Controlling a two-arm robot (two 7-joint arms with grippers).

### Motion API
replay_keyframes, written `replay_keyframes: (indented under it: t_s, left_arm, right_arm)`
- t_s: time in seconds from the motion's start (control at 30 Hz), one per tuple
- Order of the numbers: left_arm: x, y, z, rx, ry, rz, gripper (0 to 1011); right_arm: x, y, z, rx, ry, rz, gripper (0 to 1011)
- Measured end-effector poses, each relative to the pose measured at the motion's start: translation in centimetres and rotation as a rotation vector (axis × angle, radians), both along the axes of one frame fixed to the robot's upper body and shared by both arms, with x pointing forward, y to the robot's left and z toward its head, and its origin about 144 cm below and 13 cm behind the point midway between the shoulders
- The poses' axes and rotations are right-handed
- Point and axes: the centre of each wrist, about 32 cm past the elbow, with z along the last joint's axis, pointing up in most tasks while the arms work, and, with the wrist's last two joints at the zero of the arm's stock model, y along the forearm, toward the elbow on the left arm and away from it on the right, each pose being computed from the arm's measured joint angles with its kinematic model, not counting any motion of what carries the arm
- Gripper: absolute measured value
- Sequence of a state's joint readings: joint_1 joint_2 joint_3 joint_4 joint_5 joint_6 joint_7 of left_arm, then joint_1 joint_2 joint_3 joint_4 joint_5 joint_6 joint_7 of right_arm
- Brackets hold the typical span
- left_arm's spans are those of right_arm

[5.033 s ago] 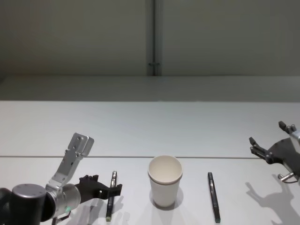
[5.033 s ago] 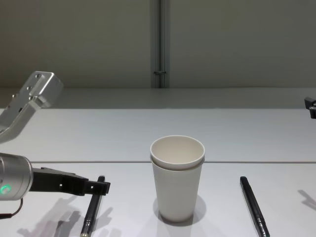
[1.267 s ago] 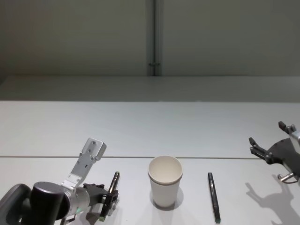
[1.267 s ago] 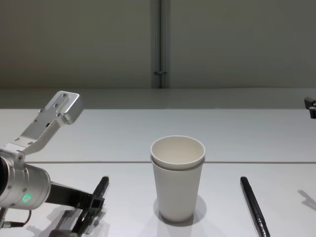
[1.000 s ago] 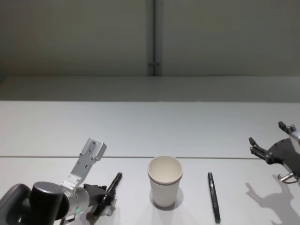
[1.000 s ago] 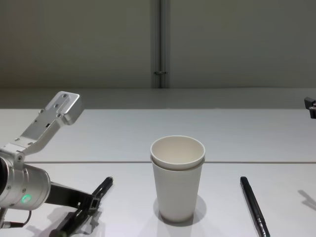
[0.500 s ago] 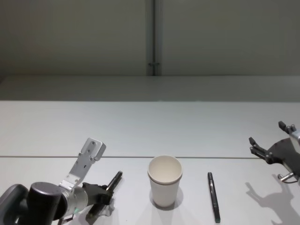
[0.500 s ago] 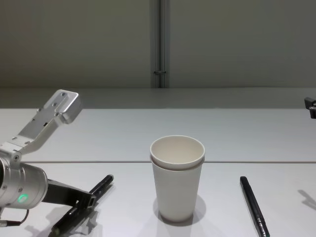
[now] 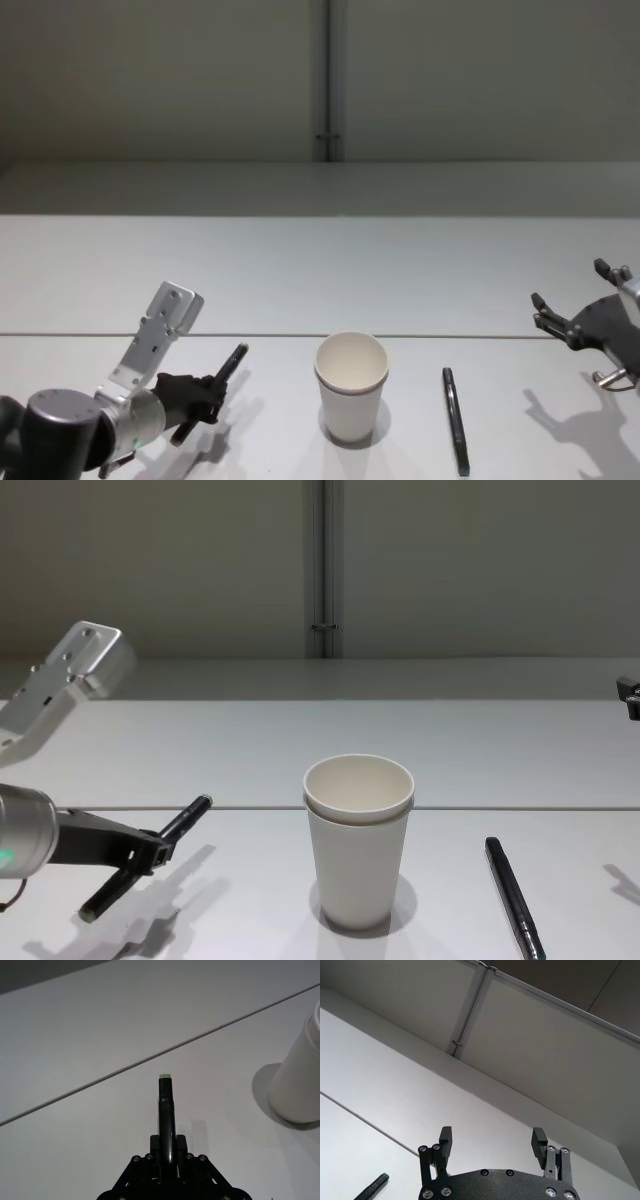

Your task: Place the pen into the pen holder.

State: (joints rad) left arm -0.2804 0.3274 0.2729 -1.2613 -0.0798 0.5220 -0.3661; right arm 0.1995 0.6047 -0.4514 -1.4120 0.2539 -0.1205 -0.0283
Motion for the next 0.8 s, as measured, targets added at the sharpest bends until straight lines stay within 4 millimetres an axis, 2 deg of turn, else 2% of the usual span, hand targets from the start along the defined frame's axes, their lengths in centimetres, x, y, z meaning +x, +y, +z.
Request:
replay_keyframes:
  t_s: [0.47, 0.8]
  left_arm:
    - [-1.9, 3.2, 2.2, -0.066, -0.128, -0.018, 185]
    - [-2.8, 3.9, 3.3, -0.161, -0.251, -0.120, 185]
  right_arm:
    - [0.0, 0.0, 0.0, 0.000, 0.000, 0.000, 1009]
    - [0.0, 0.0, 0.0, 0.000, 0.000, 0.000, 1009]
